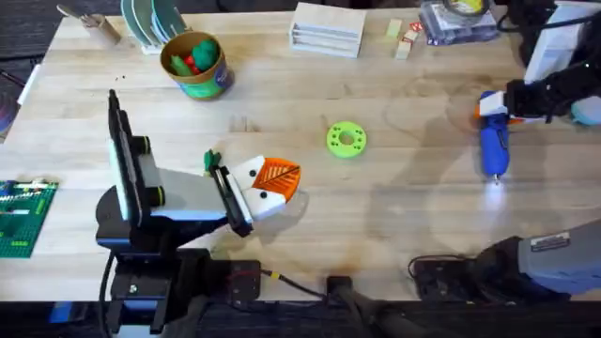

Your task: Pick up the gripper from the table and insert it into the empty holder that is missing its gripper. Then pick up a screw, insert it into the mounting hole, and use the screwdriver to tighten it. Finally, clean up the table by picking up the vegetable and placing it into the bucket.

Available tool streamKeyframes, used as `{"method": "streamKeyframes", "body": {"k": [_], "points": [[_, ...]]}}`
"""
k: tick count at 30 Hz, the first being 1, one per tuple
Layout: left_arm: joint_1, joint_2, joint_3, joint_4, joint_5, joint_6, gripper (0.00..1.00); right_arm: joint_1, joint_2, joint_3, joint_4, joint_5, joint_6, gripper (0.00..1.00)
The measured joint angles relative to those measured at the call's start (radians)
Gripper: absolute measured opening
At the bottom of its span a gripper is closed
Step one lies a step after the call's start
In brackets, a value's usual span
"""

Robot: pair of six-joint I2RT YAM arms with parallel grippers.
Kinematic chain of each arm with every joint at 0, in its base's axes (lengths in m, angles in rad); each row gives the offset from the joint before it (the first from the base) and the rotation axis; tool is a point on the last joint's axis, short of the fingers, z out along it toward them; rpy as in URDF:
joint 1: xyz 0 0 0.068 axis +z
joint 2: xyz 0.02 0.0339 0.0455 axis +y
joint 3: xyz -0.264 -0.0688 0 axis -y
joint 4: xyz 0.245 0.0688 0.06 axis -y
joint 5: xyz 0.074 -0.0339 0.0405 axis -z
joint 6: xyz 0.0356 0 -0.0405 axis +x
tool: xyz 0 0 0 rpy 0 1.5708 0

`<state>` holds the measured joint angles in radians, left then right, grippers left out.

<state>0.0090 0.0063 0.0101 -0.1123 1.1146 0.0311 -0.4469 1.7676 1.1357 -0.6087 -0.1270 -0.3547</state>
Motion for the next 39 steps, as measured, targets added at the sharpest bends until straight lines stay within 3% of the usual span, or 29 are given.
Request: {"method": "streamKeyframes", "body": {"k": [10, 25, 32, 39], "points": [[0.000, 0.000, 0.000, 0.000, 0.000, 0.000, 0.005, 0.010, -0.036, 0.028, -0.072, -0.021, 0.018, 0.255], [0.000, 0.000, 0.000, 0.000, 0.000, 0.001, 0.005, 0.028, -0.433, 0.055, -0.076, -0.028, 0.041, 0.225], [0.000, 0.000, 0.000, 0.000, 0.000, 0.003, 0.005, 0.124, -0.579, 0.055, -0.088, -0.068, 0.092, 0.212], [0.000, 0.000, 0.000, 0.000, 0.000, 0.003, 0.005, 0.317, -0.685, 0.055, -0.063, -0.105, 0.149, 0.200]]}}
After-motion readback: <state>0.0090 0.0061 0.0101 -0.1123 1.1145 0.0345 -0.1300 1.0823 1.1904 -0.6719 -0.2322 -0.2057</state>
